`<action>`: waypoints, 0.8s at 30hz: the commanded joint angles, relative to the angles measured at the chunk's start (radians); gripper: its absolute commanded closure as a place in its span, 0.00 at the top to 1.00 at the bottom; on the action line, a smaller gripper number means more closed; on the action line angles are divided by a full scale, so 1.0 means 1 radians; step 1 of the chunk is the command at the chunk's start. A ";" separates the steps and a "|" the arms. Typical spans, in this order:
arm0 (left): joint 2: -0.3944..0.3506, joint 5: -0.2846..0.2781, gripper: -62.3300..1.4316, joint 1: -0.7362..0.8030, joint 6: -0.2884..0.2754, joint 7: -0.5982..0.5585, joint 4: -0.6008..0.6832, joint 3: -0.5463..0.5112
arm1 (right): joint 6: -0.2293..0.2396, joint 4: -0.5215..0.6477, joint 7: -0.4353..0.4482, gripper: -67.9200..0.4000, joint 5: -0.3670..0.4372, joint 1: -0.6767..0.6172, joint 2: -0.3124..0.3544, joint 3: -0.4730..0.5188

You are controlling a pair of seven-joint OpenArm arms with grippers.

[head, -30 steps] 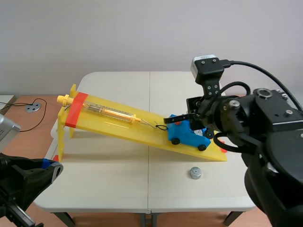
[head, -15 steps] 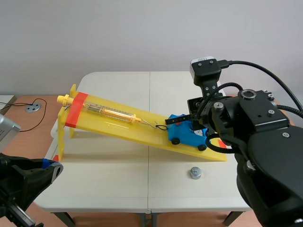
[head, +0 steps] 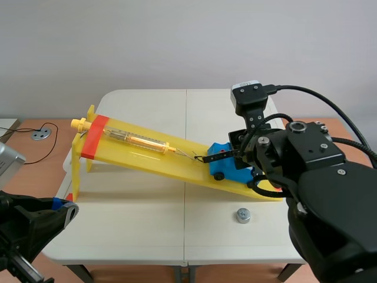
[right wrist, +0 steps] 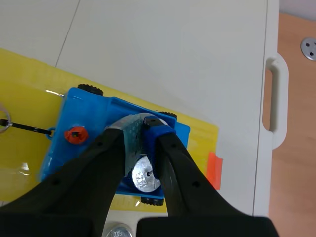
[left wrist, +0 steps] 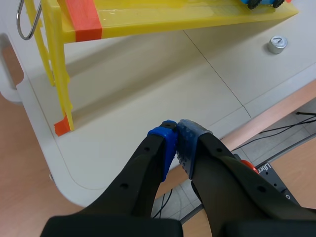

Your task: Place the four metal weights on the blue cart on the ramp.

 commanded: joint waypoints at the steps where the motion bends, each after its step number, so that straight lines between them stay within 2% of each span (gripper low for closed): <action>1: 0.021 -0.074 0.09 -0.020 -0.028 -0.097 0.045 -0.015 | -0.045 0.075 0.143 0.02 0.006 0.127 0.002 -0.032; 14: 0.021 -0.074 0.09 -0.020 -0.028 -0.097 0.045 -0.015 | -0.045 0.075 0.139 0.03 0.006 0.127 0.002 -0.041; 24: 0.021 -0.074 0.09 -0.020 -0.028 -0.097 0.045 -0.015 | -0.045 0.077 0.140 0.33 0.006 0.127 0.003 -0.035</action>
